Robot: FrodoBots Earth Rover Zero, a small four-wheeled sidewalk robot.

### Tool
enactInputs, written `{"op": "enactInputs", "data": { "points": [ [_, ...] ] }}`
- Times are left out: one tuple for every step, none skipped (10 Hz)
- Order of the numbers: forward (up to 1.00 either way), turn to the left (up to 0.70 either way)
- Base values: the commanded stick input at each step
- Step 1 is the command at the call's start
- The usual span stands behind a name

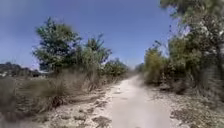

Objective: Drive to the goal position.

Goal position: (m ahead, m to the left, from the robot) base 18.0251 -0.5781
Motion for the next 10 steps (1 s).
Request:
{"op": "enactInputs", "data": {
  "points": [
    [0.45,0.02],
    [0.45,0.02],
    [0.45,0.02],
    [0.45,0.02],
    [0.45,0.02],
    [0.45,0.02],
    [0.45,0.02],
    [0.45,0.02],
    [0.45,0.02],
    [0.45,0.02]
  ]
}}
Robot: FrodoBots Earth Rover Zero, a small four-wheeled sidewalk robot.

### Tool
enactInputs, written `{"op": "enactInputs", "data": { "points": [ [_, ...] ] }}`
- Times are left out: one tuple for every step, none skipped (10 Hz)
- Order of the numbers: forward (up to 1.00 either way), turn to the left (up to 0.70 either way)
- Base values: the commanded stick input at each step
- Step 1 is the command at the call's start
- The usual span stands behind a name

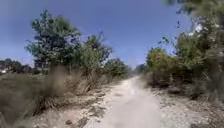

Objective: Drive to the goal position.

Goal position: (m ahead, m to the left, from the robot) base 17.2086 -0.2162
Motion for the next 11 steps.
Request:
{"op": "enactInputs", "data": {
  "points": [
    [0.45,0.02],
    [0.45,0.02],
    [0.45,0.02],
    [0.45,0.02],
    [0.45,0.02],
    [0.45,0.02],
    [0.45,0.02],
    [0.45,0.00],
    [0.45,-0.11],
    [0.45,-0.27],
    [0.45,-0.27]
  ]
}}
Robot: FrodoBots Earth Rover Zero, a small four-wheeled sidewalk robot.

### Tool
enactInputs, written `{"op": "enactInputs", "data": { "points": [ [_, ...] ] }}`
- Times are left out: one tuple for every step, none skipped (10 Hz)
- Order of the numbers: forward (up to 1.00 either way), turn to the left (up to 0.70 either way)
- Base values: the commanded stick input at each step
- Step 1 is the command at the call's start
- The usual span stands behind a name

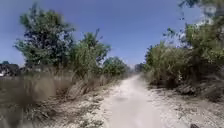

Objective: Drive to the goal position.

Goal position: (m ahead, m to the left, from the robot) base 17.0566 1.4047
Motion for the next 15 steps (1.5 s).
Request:
{"op": "enactInputs", "data": {
  "points": [
    [0.45,-0.01],
    [0.45,0.02],
    [0.45,0.02],
    [0.45,0.02],
    [0.45,0.02],
    [0.45,0.02],
    [0.45,-0.21],
    [0.45,-0.27],
    [0.45,-0.22],
    [0.45,0.02],
    [0.45,0.02],
    [0.45,0.02],
    [0.45,0.02],
    [0.45,0.02],
    [0.45,0.02]
  ]
}}
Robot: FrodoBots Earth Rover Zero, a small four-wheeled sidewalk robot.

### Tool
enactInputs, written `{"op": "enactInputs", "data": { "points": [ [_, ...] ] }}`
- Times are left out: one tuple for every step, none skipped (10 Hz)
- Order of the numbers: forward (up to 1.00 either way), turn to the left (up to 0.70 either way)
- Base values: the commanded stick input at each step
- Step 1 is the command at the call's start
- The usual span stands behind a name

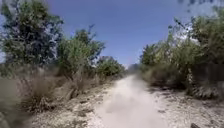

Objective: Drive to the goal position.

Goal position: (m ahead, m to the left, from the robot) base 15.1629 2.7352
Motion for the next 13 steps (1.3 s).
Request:
{"op": "enactInputs", "data": {
  "points": [
    [0.45,0.02],
    [0.45,0.02],
    [0.45,0.02],
    [0.45,0.02],
    [0.45,0.02],
    [0.45,0.02],
    [0.45,0.02],
    [0.45,0.02],
    [0.45,0.02],
    [0.45,0.02],
    [0.45,0.02],
    [0.45,0.02],
    [0.45,0.02]
  ]
}}
